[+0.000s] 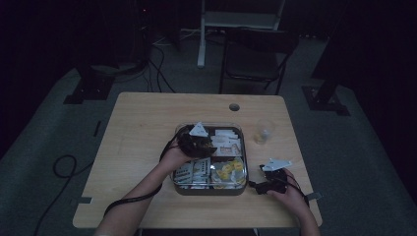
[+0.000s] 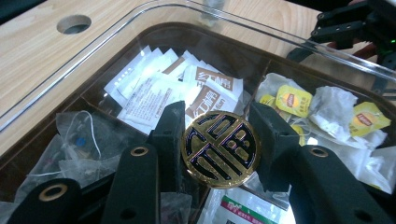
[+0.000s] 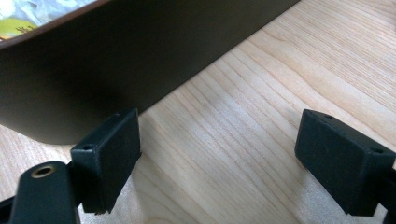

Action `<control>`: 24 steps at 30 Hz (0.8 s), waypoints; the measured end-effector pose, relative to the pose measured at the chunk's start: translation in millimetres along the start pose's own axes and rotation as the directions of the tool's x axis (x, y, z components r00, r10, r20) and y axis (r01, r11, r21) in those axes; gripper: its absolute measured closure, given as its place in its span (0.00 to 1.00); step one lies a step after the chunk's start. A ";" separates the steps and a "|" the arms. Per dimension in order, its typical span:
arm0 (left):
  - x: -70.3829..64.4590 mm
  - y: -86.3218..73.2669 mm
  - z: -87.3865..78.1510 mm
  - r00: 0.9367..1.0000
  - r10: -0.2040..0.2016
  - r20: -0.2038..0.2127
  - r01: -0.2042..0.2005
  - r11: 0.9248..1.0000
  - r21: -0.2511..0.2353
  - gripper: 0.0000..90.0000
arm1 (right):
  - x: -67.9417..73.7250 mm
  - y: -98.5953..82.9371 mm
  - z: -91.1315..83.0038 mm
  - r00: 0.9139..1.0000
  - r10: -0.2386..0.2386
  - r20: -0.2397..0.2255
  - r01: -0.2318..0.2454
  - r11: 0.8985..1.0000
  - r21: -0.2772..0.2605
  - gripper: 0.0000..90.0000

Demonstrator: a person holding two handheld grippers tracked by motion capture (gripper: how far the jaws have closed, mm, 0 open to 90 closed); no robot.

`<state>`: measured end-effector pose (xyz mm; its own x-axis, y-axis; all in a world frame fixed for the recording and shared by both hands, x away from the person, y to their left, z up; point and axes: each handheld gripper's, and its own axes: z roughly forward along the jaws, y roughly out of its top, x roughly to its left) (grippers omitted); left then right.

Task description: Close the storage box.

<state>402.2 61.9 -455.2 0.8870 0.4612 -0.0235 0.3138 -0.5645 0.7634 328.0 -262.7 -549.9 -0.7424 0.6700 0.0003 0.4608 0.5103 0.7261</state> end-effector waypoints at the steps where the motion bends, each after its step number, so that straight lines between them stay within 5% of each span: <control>1: 0.3 -0.5 1.6 1.000 -0.001 0.001 0.001 1.000 0.002 0.66 | 0.0 0.0 0.0 1.000 0.000 0.000 0.000 1.000 0.000 0.15; 24: -6.0 -4.4 19.7 1.000 0.022 -0.008 -0.022 0.999 0.044 0.66 | 0.0 0.0 0.0 1.000 0.000 -0.001 0.000 1.000 0.000 0.15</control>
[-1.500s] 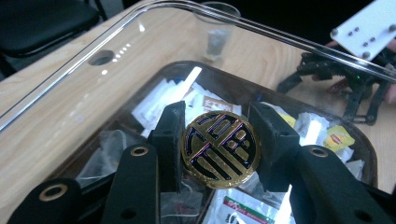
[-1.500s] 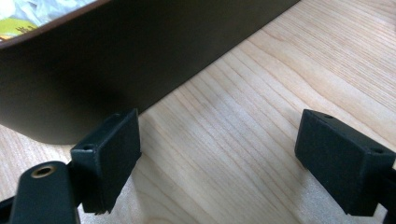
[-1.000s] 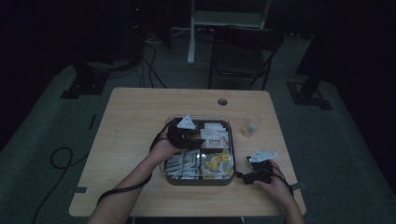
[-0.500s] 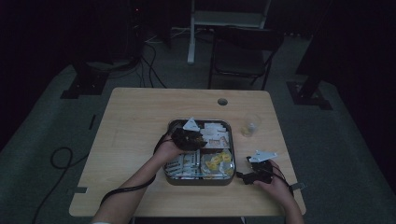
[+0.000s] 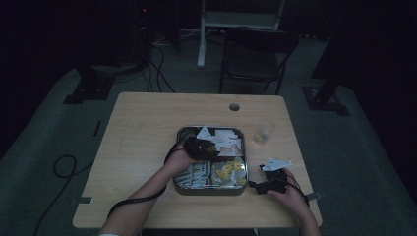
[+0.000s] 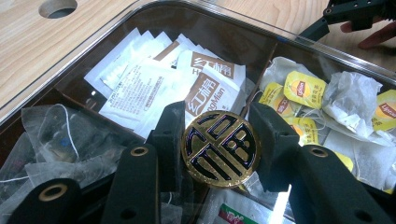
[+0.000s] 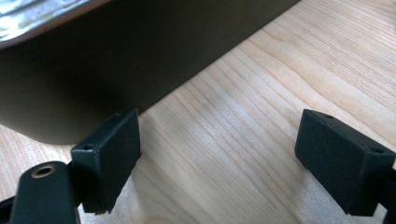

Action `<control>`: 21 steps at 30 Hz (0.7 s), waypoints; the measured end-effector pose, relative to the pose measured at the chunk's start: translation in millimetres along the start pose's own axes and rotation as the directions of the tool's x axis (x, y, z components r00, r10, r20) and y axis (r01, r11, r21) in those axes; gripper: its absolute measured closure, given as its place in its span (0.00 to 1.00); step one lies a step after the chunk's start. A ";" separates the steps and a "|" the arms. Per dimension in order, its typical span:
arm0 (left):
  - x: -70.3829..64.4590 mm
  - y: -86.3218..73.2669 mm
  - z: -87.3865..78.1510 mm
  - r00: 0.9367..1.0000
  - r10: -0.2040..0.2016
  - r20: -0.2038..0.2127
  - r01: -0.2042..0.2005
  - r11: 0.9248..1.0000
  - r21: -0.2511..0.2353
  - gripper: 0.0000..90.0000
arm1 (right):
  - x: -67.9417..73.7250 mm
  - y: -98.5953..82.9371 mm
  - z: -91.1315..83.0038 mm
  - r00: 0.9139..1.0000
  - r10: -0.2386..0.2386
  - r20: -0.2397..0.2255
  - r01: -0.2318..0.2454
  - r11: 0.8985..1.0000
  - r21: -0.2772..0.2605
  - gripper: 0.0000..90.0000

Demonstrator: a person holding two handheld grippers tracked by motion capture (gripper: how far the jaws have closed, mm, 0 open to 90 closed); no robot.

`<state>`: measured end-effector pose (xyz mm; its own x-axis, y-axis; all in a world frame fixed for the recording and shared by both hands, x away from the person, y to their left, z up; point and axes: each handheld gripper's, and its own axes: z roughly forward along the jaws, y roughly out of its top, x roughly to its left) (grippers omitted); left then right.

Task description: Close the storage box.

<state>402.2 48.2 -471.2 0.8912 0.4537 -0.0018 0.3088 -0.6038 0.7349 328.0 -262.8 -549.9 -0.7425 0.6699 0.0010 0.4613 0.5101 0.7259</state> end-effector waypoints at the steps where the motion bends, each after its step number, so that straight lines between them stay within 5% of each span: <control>1: -0.7 -0.4 0.0 1.000 -0.002 0.000 0.002 1.000 -0.005 0.66 | 0.0 0.0 0.0 1.000 0.000 0.000 0.000 1.000 0.000 0.15; 14: 1.5 -4.5 2.4 1.000 -0.009 0.020 0.009 1.000 -0.003 0.66 | 0.0 0.0 0.0 1.000 0.000 0.000 0.000 1.000 0.000 0.15; 21: 2.2 -5.8 2.4 0.998 -0.046 0.035 0.047 0.999 -0.022 0.62 | 0.0 0.0 0.0 1.000 0.000 0.000 0.000 1.000 0.000 0.15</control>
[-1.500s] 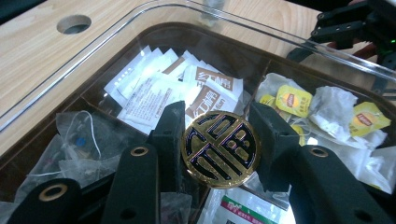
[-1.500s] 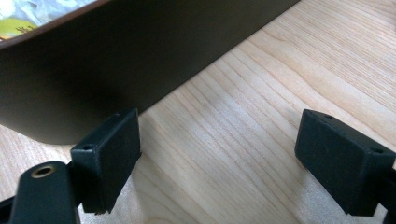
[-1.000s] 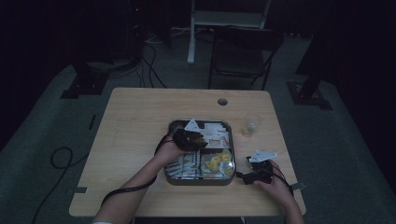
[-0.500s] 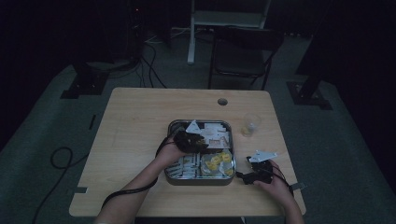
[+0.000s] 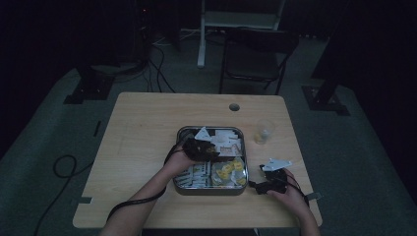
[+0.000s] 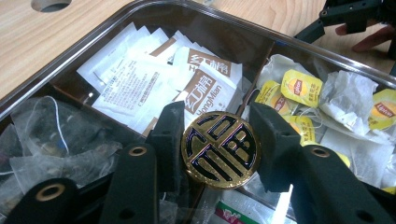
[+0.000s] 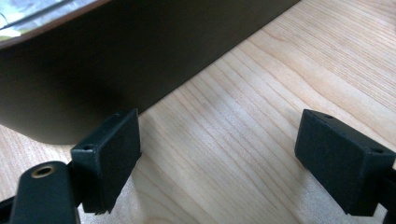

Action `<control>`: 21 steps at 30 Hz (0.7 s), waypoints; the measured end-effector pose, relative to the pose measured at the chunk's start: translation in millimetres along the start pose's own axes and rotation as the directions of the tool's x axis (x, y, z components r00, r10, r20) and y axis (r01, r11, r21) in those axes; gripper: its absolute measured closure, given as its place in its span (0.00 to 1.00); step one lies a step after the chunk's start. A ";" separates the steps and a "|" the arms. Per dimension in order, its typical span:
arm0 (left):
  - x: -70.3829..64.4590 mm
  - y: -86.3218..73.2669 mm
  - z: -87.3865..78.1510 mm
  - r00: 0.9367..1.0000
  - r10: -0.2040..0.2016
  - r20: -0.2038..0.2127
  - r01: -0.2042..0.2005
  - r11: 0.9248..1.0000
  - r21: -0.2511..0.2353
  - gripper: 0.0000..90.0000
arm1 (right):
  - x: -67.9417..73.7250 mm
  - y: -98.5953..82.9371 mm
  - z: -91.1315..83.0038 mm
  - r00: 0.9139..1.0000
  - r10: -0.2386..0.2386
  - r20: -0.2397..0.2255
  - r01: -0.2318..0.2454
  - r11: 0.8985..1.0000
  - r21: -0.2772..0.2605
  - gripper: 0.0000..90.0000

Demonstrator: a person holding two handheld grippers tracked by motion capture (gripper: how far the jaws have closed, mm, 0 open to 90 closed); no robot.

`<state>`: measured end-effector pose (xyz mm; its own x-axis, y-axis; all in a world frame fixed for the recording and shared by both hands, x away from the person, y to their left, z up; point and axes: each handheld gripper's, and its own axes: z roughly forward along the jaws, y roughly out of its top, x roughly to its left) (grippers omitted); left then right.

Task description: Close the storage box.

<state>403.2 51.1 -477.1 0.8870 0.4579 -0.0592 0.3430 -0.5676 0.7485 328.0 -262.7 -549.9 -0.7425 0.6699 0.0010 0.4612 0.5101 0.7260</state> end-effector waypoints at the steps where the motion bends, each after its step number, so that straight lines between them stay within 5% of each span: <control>1: -0.2 0.4 -1.3 1.000 -0.008 -0.005 0.007 1.000 -0.008 0.52 | 0.0 0.0 0.0 1.000 0.000 0.000 0.000 1.000 0.000 0.15; 9: 0.4 0.4 -12.6 0.997 -0.064 -0.040 0.061 0.997 -0.054 0.23 | 0.0 0.0 0.0 1.000 0.000 0.000 0.000 1.000 0.000 0.15; 21: 6.6 -5.3 -27.4 0.991 -0.129 -0.027 0.125 0.985 -0.119 0.00 | 0.0 0.0 0.0 1.000 0.000 0.000 0.000 1.000 0.000 0.15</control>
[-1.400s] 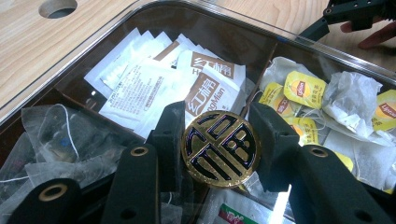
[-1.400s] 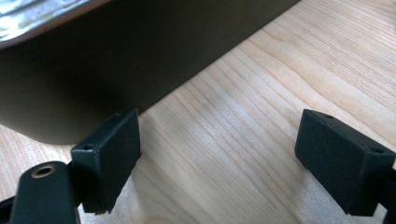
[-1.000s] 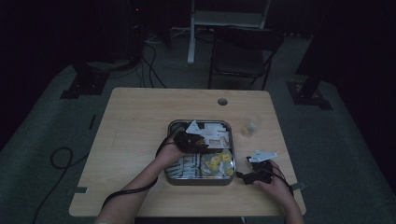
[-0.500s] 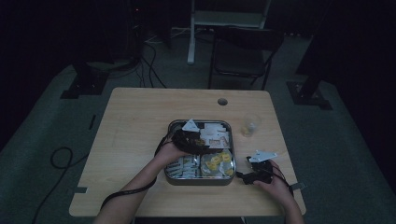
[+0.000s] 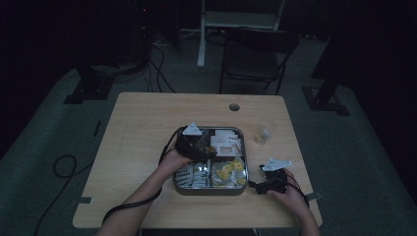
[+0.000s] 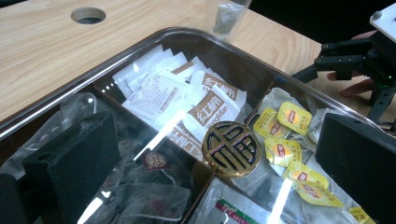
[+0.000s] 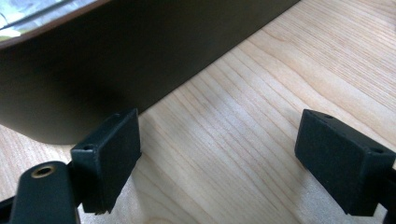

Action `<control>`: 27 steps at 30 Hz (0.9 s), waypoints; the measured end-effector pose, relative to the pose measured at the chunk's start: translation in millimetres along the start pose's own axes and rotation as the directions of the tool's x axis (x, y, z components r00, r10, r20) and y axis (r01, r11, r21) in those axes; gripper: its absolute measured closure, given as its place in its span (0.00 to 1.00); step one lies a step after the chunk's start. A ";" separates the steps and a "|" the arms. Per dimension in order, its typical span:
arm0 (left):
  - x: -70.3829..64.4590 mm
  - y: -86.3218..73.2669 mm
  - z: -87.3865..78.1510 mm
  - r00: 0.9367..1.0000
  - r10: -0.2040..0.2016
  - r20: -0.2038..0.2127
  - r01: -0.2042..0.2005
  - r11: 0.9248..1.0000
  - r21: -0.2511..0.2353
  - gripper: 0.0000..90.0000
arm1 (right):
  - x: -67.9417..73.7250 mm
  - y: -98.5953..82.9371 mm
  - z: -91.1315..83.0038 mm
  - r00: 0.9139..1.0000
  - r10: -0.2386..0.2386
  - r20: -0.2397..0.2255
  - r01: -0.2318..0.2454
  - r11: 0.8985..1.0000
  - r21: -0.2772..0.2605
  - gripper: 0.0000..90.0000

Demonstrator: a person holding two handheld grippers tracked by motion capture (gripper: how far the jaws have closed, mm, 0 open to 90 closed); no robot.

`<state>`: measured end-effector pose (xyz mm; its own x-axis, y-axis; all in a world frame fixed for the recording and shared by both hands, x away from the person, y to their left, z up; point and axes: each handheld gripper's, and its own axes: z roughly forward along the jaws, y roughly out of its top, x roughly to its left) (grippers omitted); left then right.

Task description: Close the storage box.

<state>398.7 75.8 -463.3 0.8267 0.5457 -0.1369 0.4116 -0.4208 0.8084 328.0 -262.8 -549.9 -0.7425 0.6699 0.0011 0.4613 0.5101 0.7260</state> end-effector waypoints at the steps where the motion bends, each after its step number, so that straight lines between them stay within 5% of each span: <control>1: 0.1 -0.2 -0.8 1.000 0.000 -0.004 0.000 1.000 -0.004 0.00 | 0.0 0.0 0.0 1.000 0.000 0.000 0.000 1.000 0.000 0.15; 9: 2.1 -3.8 -6.4 0.998 0.012 -0.056 -0.013 1.000 -0.010 0.00 | 0.0 0.0 0.0 1.000 0.000 0.000 0.000 1.000 0.000 0.15; 22: 14.4 -12.8 -24.7 0.995 -0.023 -0.092 0.020 0.999 -0.042 0.00 | 0.1 0.0 0.0 1.000 0.000 0.000 0.000 1.000 0.000 0.15; 27: 21.7 -19.9 -34.5 0.990 -0.034 -0.136 0.024 0.997 -0.069 0.00 | 0.1 0.0 0.0 1.000 0.000 0.000 0.000 1.000 0.000 0.15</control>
<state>395.3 121.0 -462.6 0.7524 0.6532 -0.0846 0.4039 -0.3561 0.8426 327.9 -262.7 -549.9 -0.7424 0.6700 0.0009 0.4612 0.5100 0.7260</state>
